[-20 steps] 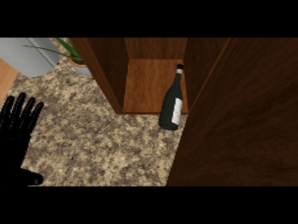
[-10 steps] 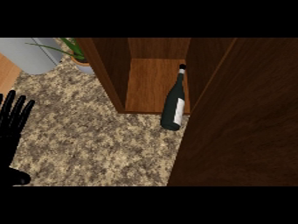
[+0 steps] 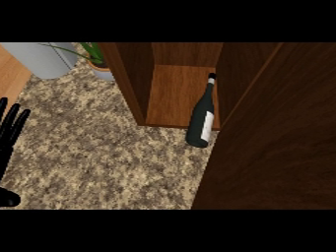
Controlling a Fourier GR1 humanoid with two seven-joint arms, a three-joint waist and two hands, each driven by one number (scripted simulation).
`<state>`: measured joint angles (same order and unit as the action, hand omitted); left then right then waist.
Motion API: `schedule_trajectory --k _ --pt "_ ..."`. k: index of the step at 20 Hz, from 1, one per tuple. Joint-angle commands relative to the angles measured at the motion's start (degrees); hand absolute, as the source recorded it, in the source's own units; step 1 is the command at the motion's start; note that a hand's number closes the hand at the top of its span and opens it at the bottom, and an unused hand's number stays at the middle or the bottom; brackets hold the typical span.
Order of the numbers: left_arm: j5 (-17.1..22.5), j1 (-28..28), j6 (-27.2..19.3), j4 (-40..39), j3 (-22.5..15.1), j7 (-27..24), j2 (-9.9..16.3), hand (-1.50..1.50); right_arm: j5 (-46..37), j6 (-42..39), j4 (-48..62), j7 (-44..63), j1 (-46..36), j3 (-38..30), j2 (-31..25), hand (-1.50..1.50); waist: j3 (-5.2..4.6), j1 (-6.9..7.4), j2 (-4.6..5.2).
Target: Pick up the wine, place it into the cabinet and close the cabinet
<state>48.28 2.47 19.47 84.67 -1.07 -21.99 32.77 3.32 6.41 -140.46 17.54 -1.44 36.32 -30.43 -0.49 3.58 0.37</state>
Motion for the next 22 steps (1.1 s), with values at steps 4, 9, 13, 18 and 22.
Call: schedule_trajectory --k 4,9,13,18,22 --pt "1.93 -2.72 0.97 -2.11 1.72 3.11 2.28 -1.50 2.30 3.68 6.65 11.44 -17.16 7.77 16.79 1.50 0.03 -0.36 -0.10" --pt "0.85 0.28 2.12 -2.39 1.94 0.98 0.77 -1.50 1.20 9.43 21.86 18.27 -35.49 4.60 29.84 1.50 0.20 -0.58 -0.29" --pt "-0.41 -1.22 4.73 -6.67 3.18 -1.52 -0.08 -1.50 4.84 16.88 32.16 19.00 -48.68 2.27 30.20 1.50 0.27 -1.46 -0.28" --pt "2.13 -0.96 5.35 -6.47 6.16 1.70 1.87 -1.50 13.36 14.40 44.27 15.65 -57.56 -7.09 30.36 1.50 0.42 -2.07 -0.16" --pt "0.59 -1.60 4.62 -5.77 7.04 2.60 1.13 -1.50 16.29 16.31 49.43 10.46 -57.16 -5.04 30.40 1.50 0.47 -2.47 -0.26"
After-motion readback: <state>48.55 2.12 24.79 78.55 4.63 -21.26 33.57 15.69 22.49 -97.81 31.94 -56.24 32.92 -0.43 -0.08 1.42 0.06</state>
